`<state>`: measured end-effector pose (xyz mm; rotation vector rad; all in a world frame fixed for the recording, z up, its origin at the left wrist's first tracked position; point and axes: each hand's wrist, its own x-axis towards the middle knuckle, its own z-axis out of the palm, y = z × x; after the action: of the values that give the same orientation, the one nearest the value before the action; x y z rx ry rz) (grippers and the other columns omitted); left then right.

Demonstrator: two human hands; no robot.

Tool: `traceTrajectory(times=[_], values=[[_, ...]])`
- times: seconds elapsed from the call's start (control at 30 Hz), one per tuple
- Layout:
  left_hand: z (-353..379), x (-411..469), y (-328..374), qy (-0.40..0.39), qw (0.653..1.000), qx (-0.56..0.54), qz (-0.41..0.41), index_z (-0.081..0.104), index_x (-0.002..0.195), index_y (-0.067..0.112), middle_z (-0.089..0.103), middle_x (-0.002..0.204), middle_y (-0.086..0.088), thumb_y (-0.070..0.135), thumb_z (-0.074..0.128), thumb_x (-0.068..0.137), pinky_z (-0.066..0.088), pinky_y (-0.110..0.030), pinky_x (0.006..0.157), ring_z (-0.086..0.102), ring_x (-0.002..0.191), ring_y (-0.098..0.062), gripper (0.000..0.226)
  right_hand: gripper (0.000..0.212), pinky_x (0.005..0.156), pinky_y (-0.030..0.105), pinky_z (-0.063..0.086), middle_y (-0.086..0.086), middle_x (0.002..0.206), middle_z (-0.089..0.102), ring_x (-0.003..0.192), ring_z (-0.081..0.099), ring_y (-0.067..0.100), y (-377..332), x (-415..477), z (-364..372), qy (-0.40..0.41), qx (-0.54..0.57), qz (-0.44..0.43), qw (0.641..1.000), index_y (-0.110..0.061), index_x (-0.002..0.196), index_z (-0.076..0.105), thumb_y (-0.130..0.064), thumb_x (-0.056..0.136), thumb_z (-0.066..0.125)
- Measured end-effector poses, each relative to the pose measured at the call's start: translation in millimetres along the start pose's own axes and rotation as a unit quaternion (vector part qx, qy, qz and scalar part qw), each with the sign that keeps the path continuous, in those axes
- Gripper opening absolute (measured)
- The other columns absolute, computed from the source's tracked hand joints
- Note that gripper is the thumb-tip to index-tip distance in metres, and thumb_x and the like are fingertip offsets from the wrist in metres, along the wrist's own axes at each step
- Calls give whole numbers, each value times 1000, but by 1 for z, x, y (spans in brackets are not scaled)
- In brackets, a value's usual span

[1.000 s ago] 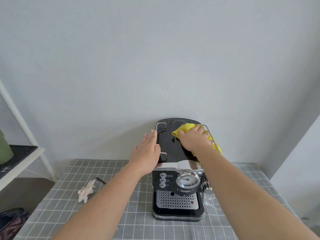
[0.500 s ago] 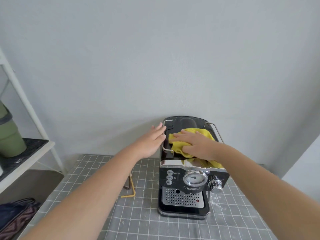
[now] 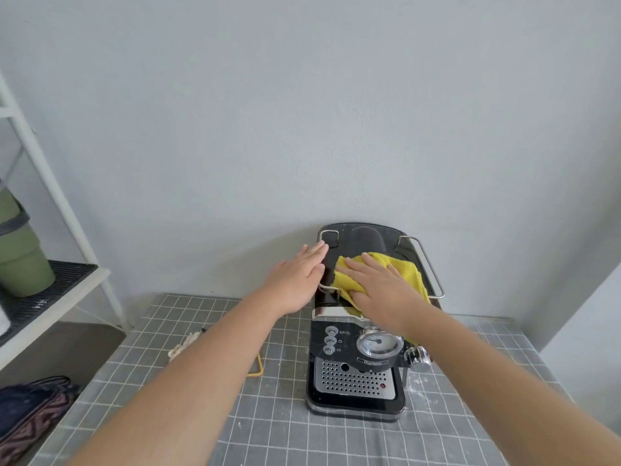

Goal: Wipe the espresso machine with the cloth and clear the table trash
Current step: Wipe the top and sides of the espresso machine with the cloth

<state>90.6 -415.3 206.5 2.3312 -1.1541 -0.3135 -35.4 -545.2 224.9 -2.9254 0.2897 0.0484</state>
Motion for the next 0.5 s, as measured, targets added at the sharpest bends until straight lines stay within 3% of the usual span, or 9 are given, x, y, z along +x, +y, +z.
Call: traceTrajectory(times=[0.1, 0.23, 0.37, 0.5], values=[[-2, 0, 0, -6, 1000, -19, 4, 15, 151, 29, 4, 159, 18, 27, 21, 103, 6, -39, 122, -1, 148, -7, 48, 50, 120, 36, 2, -19, 155, 18, 146, 2, 6, 0, -36, 13, 63, 40, -29, 997, -35, 145, 25, -31, 96, 33], [-9, -2, 0, -13, 999, -25, 24, 20, 150, 26, 8, 159, 15, 25, 23, 104, 5, -36, 121, 1, 148, -8, 47, 55, 113, 47, 28, -15, 143, 46, 138, 34, 13, -6, -61, 42, 172, -69, -79, 979, -35, 135, 43, -36, 80, 46], [-7, -6, -3, -9, 997, -69, 32, 25, 149, 25, 13, 159, 15, 22, 25, 104, 6, -26, 117, 4, 148, -7, 45, 62, 97, 47, 46, -15, 132, 58, 125, 54, 17, -30, -47, 44, 164, -142, -123, 968, -33, 126, 55, -36, 66, 68], [-9, -8, -1, -8, 999, -29, 25, 26, 149, 28, 15, 158, 17, 24, 24, 104, 8, -34, 121, 5, 148, -7, 45, 58, 88, 40, 52, -14, 125, 63, 117, 60, 12, -43, -39, 45, 159, -151, -112, 969, -30, 122, 59, -34, 64, 67]])
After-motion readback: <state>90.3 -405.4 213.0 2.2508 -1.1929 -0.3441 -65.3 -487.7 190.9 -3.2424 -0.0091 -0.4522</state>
